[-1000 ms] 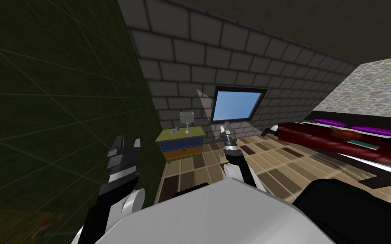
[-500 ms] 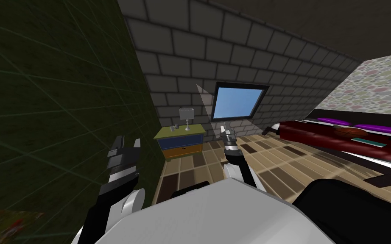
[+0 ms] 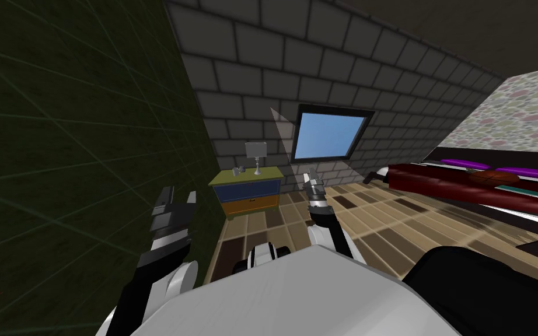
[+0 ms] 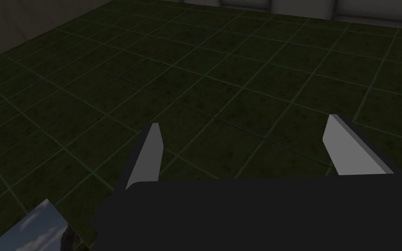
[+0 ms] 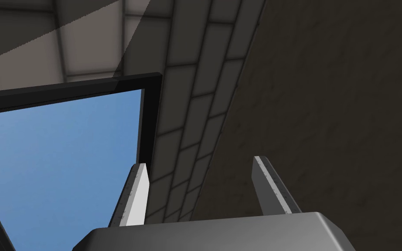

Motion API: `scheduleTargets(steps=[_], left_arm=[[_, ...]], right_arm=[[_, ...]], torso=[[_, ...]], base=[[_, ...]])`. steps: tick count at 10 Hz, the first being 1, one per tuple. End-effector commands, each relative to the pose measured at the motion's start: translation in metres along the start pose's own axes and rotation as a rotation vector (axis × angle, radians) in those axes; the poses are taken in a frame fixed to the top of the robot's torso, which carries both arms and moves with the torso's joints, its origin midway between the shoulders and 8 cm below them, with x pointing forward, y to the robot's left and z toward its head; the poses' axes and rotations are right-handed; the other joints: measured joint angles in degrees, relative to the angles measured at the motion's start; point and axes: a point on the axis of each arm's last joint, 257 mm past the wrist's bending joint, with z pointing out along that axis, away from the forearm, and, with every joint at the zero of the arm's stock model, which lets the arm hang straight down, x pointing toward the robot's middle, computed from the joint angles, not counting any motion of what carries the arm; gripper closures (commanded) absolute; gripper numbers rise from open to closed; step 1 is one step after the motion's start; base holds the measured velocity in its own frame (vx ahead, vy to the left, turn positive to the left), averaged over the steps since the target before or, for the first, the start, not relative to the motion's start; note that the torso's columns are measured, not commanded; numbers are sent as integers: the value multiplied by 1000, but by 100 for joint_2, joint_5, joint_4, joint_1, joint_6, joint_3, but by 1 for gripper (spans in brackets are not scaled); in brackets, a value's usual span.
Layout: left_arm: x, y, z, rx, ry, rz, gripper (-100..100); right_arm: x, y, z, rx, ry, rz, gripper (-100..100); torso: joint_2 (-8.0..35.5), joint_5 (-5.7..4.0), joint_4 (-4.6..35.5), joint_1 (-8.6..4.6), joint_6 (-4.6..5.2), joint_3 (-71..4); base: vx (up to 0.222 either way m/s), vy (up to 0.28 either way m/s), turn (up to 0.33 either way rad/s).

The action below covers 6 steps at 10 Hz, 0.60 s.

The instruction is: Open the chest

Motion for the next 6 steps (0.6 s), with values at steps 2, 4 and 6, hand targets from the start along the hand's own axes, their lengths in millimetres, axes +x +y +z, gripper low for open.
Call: scheduleTargets(steps=[2, 4, 6], left_arm=[[11, 21, -7, -21, 81, 24, -100], [15, 37, -14, -36, 110, 26, -100], [18, 52, -22, -44, 131, 21, -100]], right_arm=[[0, 0, 0, 0, 0, 0, 0], [0, 0, 0, 0, 0, 0, 0], [0, 0, 0, 0, 0, 0, 0]], torso=[[20, 0, 22, 0, 0, -30], [24, -2, 24, -7, 0, -29], [22, 0, 24, 0, 0, -30]], base=[[73, -20, 17], [91, -43, 23], [123, -45, 22]])
